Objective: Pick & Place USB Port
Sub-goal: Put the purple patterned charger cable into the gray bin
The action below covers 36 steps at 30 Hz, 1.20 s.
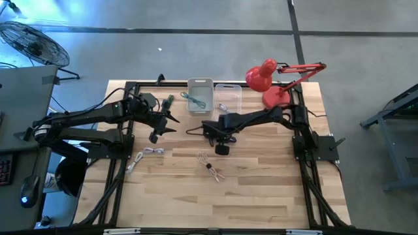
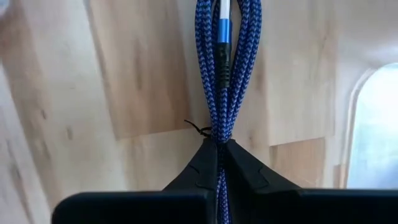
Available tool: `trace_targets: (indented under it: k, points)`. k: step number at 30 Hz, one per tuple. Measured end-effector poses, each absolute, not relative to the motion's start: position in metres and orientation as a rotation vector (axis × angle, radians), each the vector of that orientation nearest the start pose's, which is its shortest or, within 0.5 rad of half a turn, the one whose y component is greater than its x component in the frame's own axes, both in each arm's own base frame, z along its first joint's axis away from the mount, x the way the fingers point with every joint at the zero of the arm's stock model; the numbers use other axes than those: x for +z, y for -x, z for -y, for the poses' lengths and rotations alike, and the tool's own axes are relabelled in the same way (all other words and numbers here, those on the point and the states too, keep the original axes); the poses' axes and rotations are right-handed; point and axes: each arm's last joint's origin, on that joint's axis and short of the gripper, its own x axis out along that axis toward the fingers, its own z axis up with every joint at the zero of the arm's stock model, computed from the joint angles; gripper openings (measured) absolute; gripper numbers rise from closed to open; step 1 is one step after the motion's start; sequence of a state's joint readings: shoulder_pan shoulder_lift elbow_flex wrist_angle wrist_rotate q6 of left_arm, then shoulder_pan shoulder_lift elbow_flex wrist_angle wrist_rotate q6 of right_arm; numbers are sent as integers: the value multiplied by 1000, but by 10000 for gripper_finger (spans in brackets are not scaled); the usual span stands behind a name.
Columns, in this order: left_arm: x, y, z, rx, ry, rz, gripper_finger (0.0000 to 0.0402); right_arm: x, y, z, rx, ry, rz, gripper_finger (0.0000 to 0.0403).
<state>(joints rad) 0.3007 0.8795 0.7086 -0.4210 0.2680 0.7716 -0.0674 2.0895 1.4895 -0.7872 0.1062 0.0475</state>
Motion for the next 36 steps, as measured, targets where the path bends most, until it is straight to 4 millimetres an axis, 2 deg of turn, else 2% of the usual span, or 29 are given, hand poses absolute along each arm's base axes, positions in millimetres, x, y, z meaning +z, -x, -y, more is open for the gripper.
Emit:
trace_targets:
  k: [6, 10, 14, 18, 27, 31, 36]
  points:
    - [272, -177, -47, -179, -571, -540, 182, 153, -403, 11, -197, 40, -1405, 2]
    - [272, -177, -47, -178, -567, -539, 182, 165, -395, -1, -272, 122, -1428, 1]
    - [272, -178, -47, -174, -561, -535, 182, 188, -388, -10, -319, 146, -1376, 1]
    - [272, -178, -47, -164, -549, -535, 182, 223, -378, -21, -360, 165, -1267, 1]
    - [276, -181, -48, -143, -564, -495, 182, 296, -343, -63, -417, 245, -970, 0]
    - [284, -191, -50, -156, -599, -365, 182, 315, -331, -79, -449, 316, -856, 0]
    - [295, -207, -51, -229, -608, -152, 182, 324, -329, -92, -483, 455, -774, 0]
